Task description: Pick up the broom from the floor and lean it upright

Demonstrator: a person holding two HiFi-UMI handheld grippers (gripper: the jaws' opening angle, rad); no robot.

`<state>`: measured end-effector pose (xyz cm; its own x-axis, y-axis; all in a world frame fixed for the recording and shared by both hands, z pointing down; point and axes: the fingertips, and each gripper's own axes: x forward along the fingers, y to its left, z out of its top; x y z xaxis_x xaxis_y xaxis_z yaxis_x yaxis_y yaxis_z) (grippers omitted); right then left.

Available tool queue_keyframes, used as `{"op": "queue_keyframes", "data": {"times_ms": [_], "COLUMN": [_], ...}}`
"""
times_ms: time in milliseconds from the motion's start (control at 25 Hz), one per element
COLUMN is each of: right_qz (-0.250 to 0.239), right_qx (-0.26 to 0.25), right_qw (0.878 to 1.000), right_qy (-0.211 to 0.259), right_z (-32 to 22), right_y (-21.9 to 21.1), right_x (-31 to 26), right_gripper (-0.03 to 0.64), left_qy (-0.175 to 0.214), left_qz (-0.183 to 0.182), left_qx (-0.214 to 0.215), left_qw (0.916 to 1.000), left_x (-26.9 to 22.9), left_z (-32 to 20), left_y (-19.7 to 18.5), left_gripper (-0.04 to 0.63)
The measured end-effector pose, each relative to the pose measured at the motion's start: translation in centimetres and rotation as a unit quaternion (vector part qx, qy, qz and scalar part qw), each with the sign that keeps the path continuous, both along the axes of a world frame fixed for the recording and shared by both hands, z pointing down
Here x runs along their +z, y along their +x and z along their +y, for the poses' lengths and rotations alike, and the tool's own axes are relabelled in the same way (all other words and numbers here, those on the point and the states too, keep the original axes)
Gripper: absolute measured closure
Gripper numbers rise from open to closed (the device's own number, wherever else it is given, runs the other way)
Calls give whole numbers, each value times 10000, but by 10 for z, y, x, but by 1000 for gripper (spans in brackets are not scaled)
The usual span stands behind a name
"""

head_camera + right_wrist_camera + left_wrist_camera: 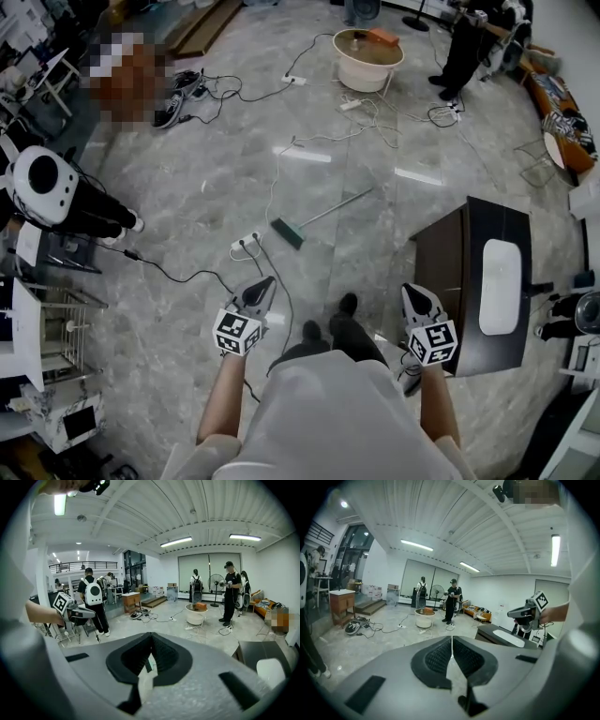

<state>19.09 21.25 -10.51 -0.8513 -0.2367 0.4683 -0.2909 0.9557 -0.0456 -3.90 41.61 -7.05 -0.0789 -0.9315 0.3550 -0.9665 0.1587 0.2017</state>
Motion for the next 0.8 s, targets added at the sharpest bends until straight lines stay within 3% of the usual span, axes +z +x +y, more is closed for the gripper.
{"op": "queue_keyframes", "data": {"times_ms": [400, 800], "right_qz": [65, 271], "right_qx": [-143, -573], "right_qw": [9997, 9971], "right_qy": [-191, -419], "right_z": [-62, -164], "right_y": [-38, -88], "right_x": [26, 74], "right_gripper": [615, 615], "left_qy": [-260, -755], "left_qz": [-4, 229], "left_qx": [-32, 237], "left_qw": [9997, 9966], "left_x": [10, 59], "left_z": [-54, -164], "left_y": [-34, -47], "left_gripper": [584, 584]}}
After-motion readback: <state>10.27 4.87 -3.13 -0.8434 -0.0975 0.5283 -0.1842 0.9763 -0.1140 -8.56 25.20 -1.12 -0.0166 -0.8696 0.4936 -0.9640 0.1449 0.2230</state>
